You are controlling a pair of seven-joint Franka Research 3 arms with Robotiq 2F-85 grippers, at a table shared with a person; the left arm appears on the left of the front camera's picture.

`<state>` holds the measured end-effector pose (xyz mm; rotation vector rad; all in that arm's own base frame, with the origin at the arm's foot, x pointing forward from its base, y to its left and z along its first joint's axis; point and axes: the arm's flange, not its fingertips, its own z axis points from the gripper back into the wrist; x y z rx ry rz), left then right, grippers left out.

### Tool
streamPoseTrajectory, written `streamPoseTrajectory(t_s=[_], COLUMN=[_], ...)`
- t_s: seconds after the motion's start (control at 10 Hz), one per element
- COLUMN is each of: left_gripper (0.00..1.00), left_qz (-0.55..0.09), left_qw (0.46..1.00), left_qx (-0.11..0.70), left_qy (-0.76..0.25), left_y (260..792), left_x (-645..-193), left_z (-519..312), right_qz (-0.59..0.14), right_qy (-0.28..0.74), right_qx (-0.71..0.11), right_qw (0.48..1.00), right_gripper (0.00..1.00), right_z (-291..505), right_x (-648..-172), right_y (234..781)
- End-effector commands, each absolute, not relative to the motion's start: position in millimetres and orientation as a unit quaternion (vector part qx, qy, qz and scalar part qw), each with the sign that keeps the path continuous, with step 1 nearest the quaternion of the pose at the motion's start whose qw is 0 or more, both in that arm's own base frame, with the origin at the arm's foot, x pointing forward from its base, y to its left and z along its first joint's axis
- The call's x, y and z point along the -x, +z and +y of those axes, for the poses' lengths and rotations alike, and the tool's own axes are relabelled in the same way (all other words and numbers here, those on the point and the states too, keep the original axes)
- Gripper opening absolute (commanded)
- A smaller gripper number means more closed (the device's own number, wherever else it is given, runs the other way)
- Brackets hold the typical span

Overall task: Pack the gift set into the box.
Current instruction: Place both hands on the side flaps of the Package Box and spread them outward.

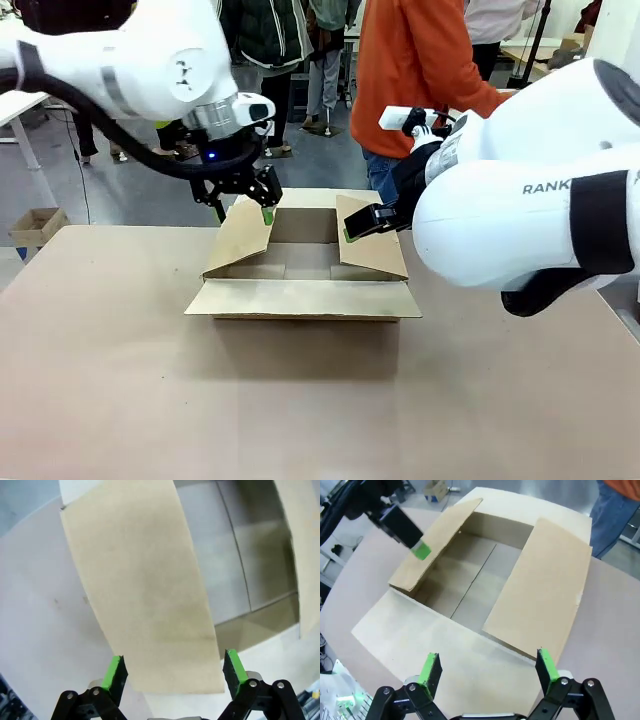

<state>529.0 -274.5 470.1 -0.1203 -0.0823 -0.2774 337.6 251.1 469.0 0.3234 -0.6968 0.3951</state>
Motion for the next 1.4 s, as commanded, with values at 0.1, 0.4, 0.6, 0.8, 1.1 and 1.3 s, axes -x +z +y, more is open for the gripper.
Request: streamPoseTrajectory(t_s=[0.1, 0.4, 0.6, 0.8, 1.1, 1.3], left_gripper=[1.0, 1.0, 1.0, 1.0, 1.0, 1.0], left_qz=[-0.044, -0.065, -0.077, -0.091, -0.117, -0.124], left_qw=[0.993, 0.994, 0.99, 0.985, 0.982, 0.982], left_qx=[-0.002, -0.057, -0.109, -0.141, -0.146, -0.145], left_qy=[-0.105, -0.066, -0.049, -0.04, -0.026, 0.003], left_y=[467, 442, 432, 430, 441, 453], left_x=[-541, -542, -543, -541, -536, -532], left_z=[-311, -329, -332, -332, -321, -301], right_qz=[-0.342, -0.342, -0.342, -0.342, -0.342, -0.342], right_qy=[0.188, 0.188, 0.188, 0.188, 0.188, 0.188], right_qx=[-0.156, -0.156, -0.156, -0.156, -0.156, -0.156], right_qw=[0.907, 0.907, 0.907, 0.907, 0.907, 0.907], right_gripper=[1.0, 1.0, 1.0, 1.0, 1.0, 1.0], right_z=[251, 251, 251, 251, 251, 251], right_x=[-336, -336, -336, -336, -336, -336], right_y=[473, 473, 473, 473, 473, 473])
